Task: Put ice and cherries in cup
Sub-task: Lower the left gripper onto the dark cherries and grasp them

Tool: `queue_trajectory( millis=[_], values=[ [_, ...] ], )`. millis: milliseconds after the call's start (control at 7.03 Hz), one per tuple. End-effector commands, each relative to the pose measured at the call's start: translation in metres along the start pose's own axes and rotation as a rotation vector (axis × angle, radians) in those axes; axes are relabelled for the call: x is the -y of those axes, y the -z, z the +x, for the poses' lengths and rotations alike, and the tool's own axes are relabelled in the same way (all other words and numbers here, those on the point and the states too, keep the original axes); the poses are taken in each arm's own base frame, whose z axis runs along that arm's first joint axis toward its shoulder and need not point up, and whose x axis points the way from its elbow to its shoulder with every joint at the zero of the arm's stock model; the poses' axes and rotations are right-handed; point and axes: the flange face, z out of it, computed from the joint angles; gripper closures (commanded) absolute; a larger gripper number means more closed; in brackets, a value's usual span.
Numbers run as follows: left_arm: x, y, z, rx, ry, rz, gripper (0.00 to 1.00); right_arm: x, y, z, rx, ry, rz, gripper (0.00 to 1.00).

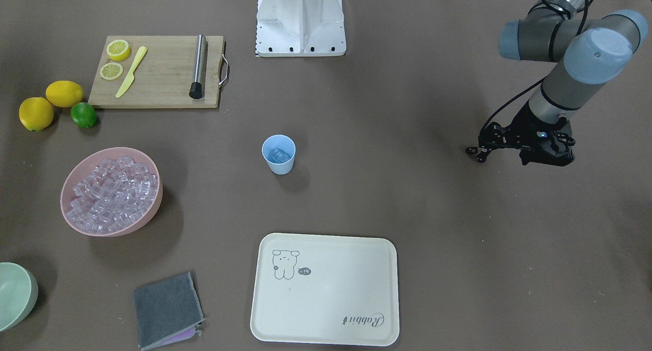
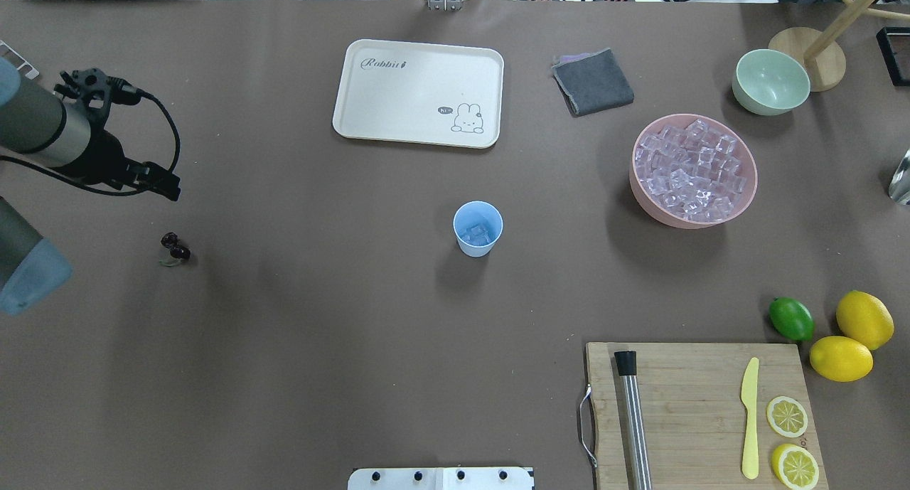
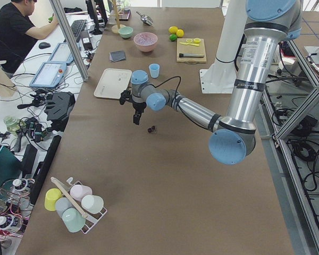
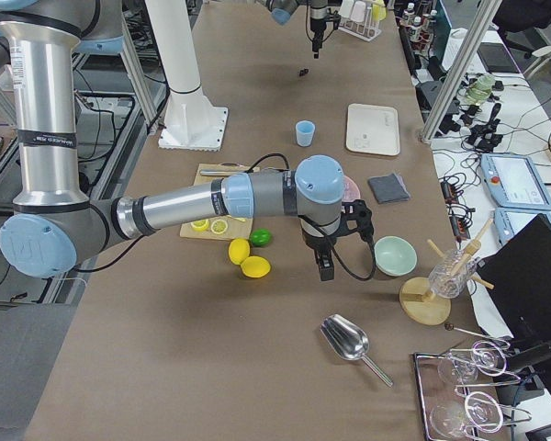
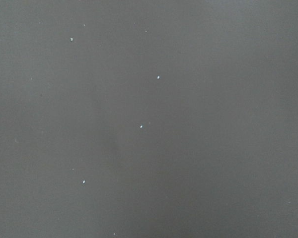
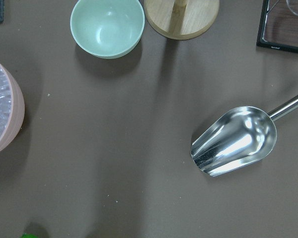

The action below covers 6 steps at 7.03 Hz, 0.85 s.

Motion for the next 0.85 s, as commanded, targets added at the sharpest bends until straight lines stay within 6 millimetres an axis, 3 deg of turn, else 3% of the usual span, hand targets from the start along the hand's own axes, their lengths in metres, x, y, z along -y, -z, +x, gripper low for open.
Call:
queue_trajectory(
  millis=[0,285,569,711],
  values=[
    [-0.0404,-0.0661,-0.0079,-0.096,0.017,0.037,0.02,0.0001,0.005,-0.0021,-0.006,0.005,0.009,0.01],
    [-0.0441,-0.0654,-0.0128,-0.093,0.024,0.041,0.02,-0.0002,0.0088,0.0003,-0.008,-0.002,0.017,0.01],
    [-0.045,-0.0662,-0.0128,-0.065,0.022,0.073,0.16,0.0041,0.0114,-0.0024,-0.002,-0.011,0.019,0.01],
    [-0.0473,-0.0636,-0.0049,-0.076,0.011,0.072,0.41,0.0047,0.0108,-0.0016,-0.004,-0.013,0.017,0.01]
  ],
)
